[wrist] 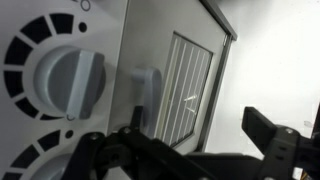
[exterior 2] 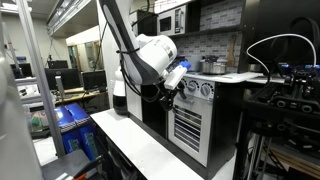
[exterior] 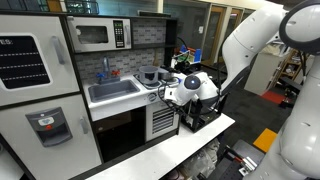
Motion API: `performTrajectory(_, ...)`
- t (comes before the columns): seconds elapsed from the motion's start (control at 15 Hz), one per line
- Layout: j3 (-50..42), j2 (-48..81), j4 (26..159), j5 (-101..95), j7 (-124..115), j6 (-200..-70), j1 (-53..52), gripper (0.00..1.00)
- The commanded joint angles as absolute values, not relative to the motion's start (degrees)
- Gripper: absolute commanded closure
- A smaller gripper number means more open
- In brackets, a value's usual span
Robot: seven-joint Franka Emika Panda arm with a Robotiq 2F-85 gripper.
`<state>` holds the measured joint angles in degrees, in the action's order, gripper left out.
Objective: Open the cabinet
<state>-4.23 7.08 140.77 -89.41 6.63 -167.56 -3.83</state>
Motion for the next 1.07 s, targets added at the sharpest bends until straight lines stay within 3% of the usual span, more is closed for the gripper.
performTrajectory(0.0,-4.49,9.32,138.46,-95.39,0.37,-169.21,-3.61,0.00)
performTrajectory(1.0,-4.84,8.93,139.18,-103.94,-22.24,-176.74,-1.91,0.00)
